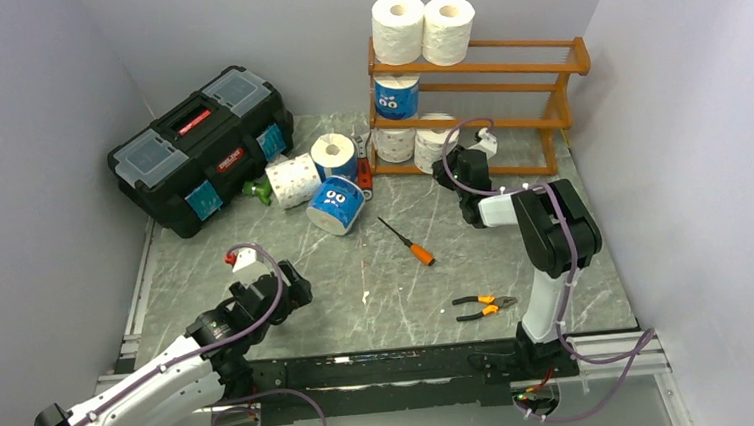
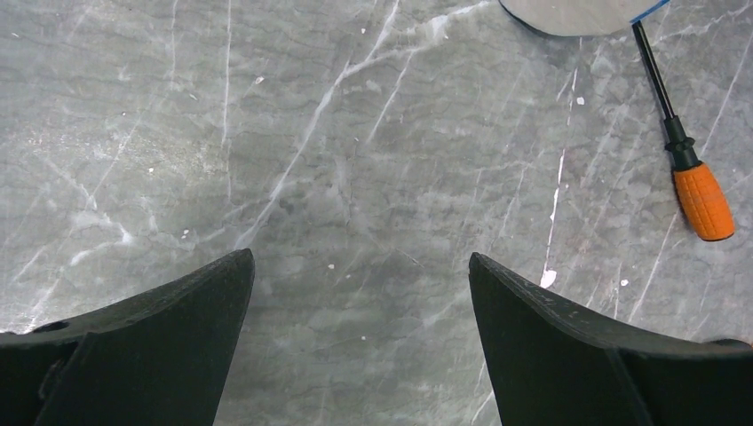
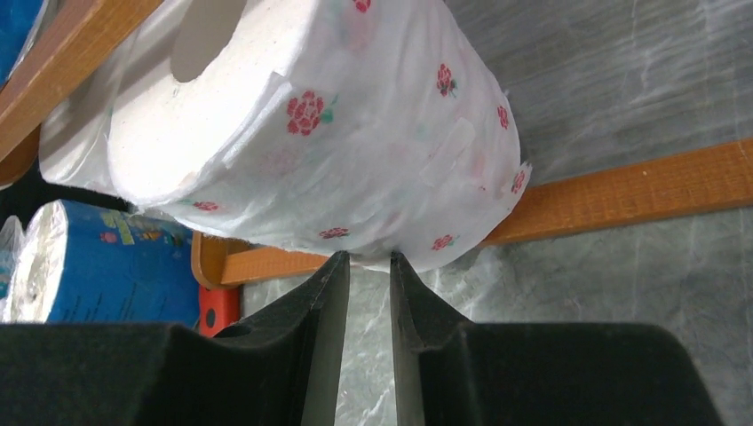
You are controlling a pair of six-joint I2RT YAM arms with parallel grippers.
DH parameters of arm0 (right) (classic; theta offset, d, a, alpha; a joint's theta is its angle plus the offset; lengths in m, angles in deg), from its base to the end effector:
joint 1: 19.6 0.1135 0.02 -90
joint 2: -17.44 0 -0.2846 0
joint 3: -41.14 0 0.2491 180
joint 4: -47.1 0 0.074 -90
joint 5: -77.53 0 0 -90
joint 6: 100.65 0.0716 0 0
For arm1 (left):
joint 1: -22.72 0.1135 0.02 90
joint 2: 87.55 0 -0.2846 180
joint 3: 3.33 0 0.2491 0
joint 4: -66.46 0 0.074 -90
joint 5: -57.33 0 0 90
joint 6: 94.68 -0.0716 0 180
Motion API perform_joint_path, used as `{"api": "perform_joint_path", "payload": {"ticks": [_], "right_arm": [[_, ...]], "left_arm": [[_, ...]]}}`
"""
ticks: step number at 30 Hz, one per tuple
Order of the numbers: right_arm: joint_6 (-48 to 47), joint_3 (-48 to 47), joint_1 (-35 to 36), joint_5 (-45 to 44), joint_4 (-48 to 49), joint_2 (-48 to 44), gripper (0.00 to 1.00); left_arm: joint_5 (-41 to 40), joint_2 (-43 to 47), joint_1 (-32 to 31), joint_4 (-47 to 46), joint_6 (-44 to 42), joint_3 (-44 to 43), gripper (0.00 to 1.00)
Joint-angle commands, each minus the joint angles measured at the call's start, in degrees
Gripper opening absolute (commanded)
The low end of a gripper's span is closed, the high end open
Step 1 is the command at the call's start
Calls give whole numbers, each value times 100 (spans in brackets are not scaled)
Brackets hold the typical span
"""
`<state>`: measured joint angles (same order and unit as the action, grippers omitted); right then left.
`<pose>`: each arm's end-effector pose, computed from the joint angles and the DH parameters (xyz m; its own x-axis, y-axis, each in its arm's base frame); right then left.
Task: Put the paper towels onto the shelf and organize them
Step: Place the paper towel on the shelf.
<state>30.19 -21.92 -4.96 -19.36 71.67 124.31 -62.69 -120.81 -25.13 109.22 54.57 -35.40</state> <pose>0.4079 0.0977 0.1656 -0.3336 0.5839 -0.7401 0.1016 0.8028 0.5875 0.1131 -0.0716 0.1700 -0.5821 -0.4658 -0.6665 -0.1956 0.8758 -0.4412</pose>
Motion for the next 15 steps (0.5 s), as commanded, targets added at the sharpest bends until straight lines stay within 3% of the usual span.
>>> {"api": "perform_joint_path", "payload": {"ticks": [1,15], "right_arm": [[220,-312,-77,6,409,122,25],[223,-730,-240,75,259,423,26]], "left_arm": [[-193,-97,11,66,58,-268,97],[-224,-393,20,-33,39,-362,97]]}}
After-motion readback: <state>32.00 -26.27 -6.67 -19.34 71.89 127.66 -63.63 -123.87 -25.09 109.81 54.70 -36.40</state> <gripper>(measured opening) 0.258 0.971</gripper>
